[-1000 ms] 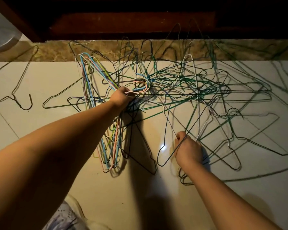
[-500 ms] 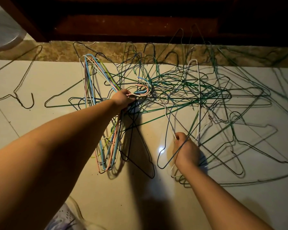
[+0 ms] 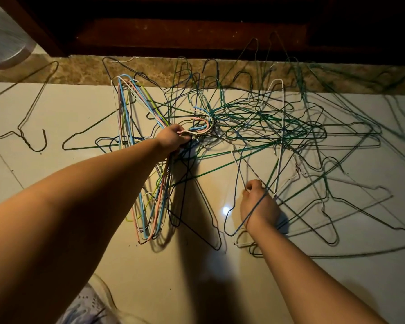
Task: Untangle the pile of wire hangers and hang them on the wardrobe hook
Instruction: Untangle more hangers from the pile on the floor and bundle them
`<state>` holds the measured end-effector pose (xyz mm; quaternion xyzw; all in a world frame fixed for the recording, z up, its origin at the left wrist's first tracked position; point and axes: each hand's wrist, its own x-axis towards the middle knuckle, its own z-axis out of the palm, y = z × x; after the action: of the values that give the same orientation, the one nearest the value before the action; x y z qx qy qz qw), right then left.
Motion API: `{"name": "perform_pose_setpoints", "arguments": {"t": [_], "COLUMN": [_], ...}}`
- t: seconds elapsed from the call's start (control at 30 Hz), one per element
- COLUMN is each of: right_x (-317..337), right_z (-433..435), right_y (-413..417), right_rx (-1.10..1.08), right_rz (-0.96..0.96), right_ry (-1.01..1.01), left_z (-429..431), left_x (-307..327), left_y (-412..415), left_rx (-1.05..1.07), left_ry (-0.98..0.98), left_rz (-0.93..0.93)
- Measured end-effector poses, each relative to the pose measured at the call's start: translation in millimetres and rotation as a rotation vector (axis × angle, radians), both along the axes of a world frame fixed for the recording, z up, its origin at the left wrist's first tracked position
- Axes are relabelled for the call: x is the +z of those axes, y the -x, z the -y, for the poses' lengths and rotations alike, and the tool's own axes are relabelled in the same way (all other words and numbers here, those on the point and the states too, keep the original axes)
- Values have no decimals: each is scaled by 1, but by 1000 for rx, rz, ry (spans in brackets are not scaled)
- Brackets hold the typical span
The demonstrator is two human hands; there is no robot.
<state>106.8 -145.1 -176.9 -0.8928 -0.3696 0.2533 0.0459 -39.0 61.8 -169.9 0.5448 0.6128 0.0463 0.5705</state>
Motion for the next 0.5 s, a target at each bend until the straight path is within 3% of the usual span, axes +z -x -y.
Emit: {"name": "perform_pose_setpoints", "arguments": {"t": [0.5], "right_x": [-3], "right_z": [-7], "right_y": [-23], "right_rx": [-62], "right_rz": [-13], "right_ry": [16], "left_z": [9], "left_x": [1], "left_y": [-2], "left_rx": [41], "left_ry": [-91], "left_rz": [-7]}}
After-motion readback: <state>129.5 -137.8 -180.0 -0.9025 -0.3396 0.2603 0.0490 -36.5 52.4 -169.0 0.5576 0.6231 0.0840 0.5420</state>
